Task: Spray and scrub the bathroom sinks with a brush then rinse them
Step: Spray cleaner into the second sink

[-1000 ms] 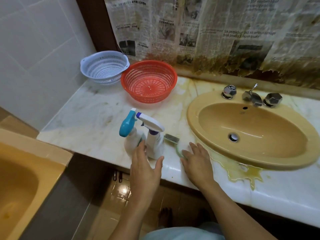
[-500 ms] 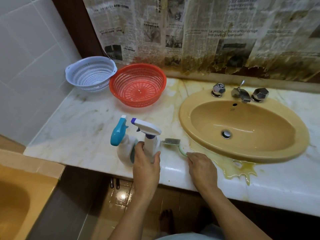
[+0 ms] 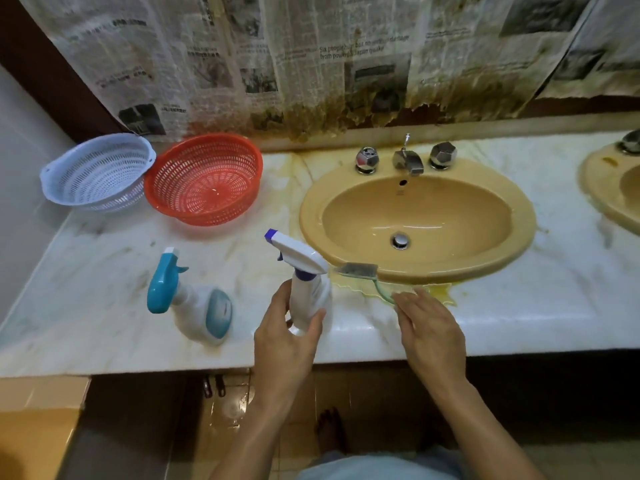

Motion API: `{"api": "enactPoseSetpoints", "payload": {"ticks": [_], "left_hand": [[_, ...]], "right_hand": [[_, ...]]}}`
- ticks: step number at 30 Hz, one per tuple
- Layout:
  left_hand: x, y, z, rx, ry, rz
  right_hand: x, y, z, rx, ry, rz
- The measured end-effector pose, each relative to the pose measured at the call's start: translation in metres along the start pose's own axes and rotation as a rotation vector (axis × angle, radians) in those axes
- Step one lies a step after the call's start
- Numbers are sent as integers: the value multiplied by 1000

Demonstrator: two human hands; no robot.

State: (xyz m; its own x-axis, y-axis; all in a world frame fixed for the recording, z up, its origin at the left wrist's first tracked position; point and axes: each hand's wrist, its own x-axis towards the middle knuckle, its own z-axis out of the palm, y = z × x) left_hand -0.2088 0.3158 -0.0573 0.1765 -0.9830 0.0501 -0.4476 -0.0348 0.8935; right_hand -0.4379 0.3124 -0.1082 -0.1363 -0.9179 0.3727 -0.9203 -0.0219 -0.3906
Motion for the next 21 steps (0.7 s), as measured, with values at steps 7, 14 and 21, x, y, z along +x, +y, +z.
{"api": "enactPoseSetpoints", "payload": {"ticks": [7,14,21], "left_hand": [[-20,45,77,-23,-142,76],[-54,106,195,-32,-240,123],[-82,161,292,-67,-283,149]], "right_hand": [[-12,87,-59,-21,13,165],[-28,208,-123,-1,64,274],[-33,310,-171,21,84,343]]}}
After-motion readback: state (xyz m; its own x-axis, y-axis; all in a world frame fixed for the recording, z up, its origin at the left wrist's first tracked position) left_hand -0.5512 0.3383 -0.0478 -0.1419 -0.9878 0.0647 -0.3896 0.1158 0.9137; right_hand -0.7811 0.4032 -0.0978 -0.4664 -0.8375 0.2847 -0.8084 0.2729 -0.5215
